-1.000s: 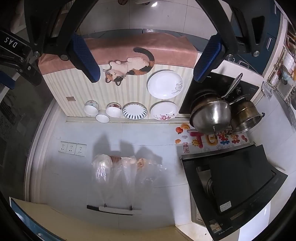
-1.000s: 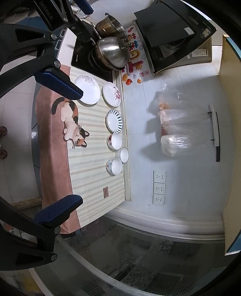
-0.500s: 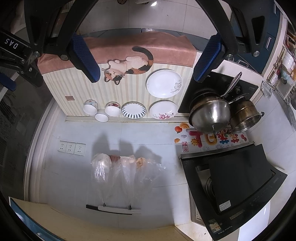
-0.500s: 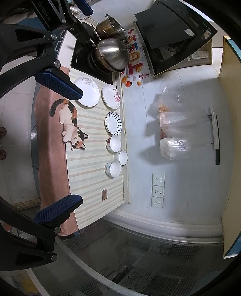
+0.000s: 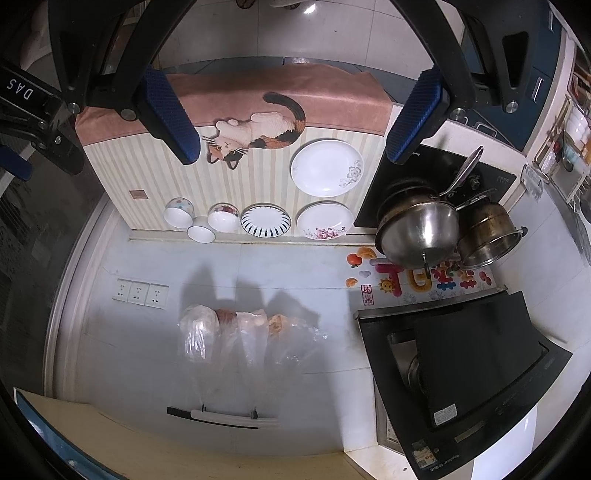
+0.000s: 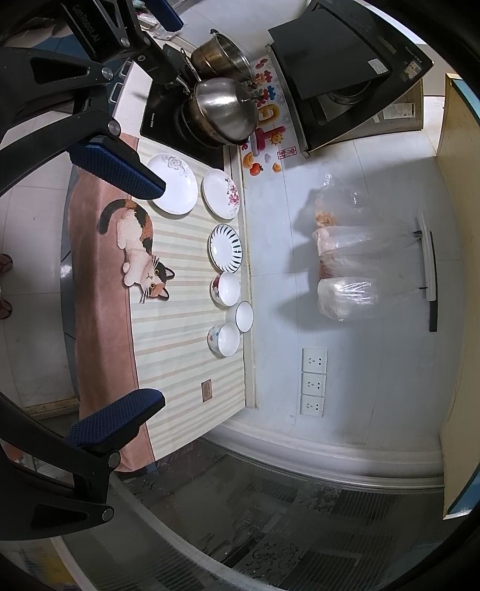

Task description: Organize plates and bowls

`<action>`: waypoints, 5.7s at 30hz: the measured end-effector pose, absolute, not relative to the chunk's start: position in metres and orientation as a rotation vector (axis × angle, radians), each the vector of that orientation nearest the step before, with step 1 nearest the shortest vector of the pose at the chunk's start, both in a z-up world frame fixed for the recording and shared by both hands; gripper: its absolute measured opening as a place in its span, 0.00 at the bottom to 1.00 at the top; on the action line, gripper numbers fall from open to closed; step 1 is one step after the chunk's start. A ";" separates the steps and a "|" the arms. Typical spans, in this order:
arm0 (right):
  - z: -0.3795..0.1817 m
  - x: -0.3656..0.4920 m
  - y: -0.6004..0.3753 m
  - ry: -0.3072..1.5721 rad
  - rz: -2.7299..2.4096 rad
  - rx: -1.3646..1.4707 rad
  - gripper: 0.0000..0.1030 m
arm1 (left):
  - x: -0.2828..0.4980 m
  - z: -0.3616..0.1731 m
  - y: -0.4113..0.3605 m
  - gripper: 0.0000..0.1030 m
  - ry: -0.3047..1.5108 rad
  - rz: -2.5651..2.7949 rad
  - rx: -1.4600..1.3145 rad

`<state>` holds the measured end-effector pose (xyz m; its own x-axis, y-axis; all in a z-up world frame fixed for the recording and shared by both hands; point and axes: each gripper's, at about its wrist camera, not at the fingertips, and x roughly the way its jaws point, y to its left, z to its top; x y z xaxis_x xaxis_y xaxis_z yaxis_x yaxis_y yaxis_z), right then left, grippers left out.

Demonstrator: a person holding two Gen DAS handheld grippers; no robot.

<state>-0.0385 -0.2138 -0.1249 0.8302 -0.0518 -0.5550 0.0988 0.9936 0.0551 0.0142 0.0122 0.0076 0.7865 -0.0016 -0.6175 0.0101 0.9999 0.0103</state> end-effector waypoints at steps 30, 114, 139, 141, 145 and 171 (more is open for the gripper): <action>-0.127 -0.039 -0.212 0.587 -0.069 0.082 1.00 | 0.007 0.001 0.016 1.00 0.650 0.006 0.013; -0.498 0.460 -0.057 1.408 0.428 0.325 0.18 | 0.399 -0.340 0.174 0.29 1.384 0.029 -0.121; -0.507 0.439 -0.210 1.402 0.321 0.392 0.18 | 0.403 -0.362 0.024 0.29 1.407 -0.092 -0.027; -0.513 0.439 -0.214 1.408 0.320 0.396 0.18 | 0.403 -0.368 0.019 0.29 1.417 -0.085 -0.016; -0.521 0.437 -0.219 1.421 0.327 0.387 0.18 | 0.405 -0.380 0.012 0.29 1.433 -0.063 0.002; -0.416 0.463 -0.205 1.305 0.336 0.287 0.33 | 0.448 -0.287 0.101 0.36 1.204 0.153 -0.175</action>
<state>0.4634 -0.2048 -0.4158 0.2268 0.3991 -0.8884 -0.0799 0.9167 0.3915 0.4479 0.1007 -0.2872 0.3517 0.0246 -0.9358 -0.2105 0.9761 -0.0534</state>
